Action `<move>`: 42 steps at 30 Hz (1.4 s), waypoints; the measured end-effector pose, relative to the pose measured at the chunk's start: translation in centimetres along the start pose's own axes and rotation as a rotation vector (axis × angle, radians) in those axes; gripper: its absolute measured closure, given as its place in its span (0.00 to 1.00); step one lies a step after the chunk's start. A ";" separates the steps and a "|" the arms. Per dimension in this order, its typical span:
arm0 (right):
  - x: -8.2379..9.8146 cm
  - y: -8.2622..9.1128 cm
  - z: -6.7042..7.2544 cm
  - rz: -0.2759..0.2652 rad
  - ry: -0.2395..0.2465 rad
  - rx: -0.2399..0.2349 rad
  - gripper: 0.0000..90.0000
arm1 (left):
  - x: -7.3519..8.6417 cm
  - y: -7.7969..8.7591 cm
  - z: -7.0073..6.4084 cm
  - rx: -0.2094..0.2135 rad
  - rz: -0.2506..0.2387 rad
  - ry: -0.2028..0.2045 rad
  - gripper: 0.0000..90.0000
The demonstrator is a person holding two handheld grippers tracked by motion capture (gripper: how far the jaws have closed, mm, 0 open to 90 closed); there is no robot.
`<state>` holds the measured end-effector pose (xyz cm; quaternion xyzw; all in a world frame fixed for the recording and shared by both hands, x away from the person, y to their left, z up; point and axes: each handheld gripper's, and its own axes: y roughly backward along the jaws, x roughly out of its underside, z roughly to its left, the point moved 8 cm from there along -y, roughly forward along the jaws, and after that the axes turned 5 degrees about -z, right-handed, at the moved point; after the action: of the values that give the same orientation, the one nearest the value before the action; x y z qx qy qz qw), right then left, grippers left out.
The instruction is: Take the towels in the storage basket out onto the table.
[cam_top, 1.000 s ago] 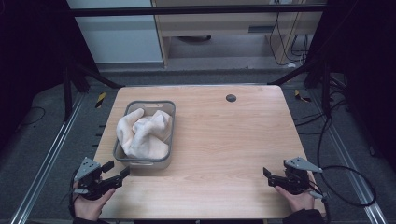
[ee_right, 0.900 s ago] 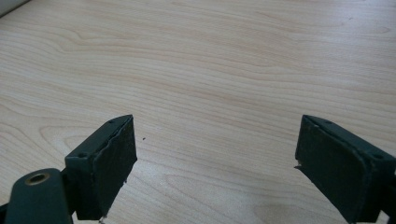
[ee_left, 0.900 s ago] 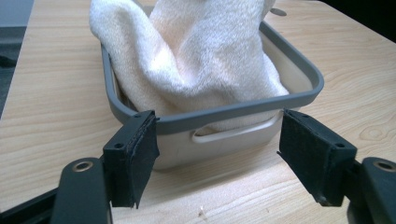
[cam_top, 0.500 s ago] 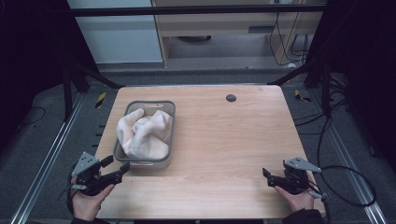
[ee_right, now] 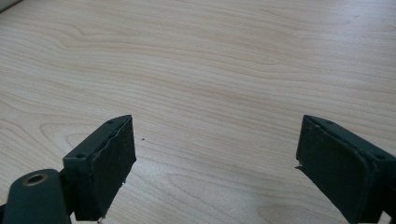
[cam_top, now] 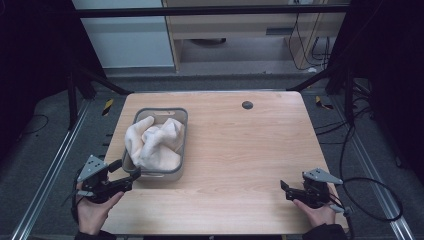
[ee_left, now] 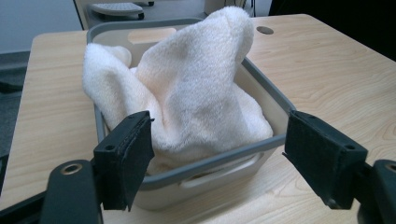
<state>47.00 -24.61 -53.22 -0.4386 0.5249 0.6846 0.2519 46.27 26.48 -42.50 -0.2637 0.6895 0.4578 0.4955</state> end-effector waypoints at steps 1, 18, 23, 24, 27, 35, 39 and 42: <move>0.0 0.0 0.0 0.000 -0.001 0.000 0.13 | -0.2 0.0 0.0 0.002 -0.002 -0.001 0.25; 0.0 0.1 0.0 0.003 0.009 0.005 0.13 | -2.2 -1.3 -0.1 0.005 0.014 -0.023 0.23; 0.0 0.1 0.0 0.007 0.008 0.006 0.13 | -2.8 -1.9 0.0 0.001 0.040 -0.043 0.23; 0.0 0.1 0.0 0.007 0.008 0.006 0.13 | -2.8 -1.9 0.0 0.001 0.040 -0.043 0.23; 0.0 0.1 0.0 0.006 0.009 0.006 0.13 | -3.4 -2.6 0.0 -0.004 0.054 -0.059 0.23; 0.1 0.0 -0.1 0.010 0.018 0.008 0.13 | -4.0 -3.9 -0.2 -0.003 0.107 -0.097 0.23; 0.1 -0.1 -0.1 0.014 0.017 0.007 0.13 | -4.8 -4.4 -0.4 0.009 0.131 -0.115 0.23; 0.2 -0.1 -0.1 0.017 0.020 0.007 0.12 | -5.2 -4.7 -0.6 0.016 0.139 -0.124 0.23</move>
<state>47.04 -24.68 -53.43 -0.4402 0.5335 0.6804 0.2423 51.77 23.38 -39.32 -0.1823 0.6778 0.5011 0.5063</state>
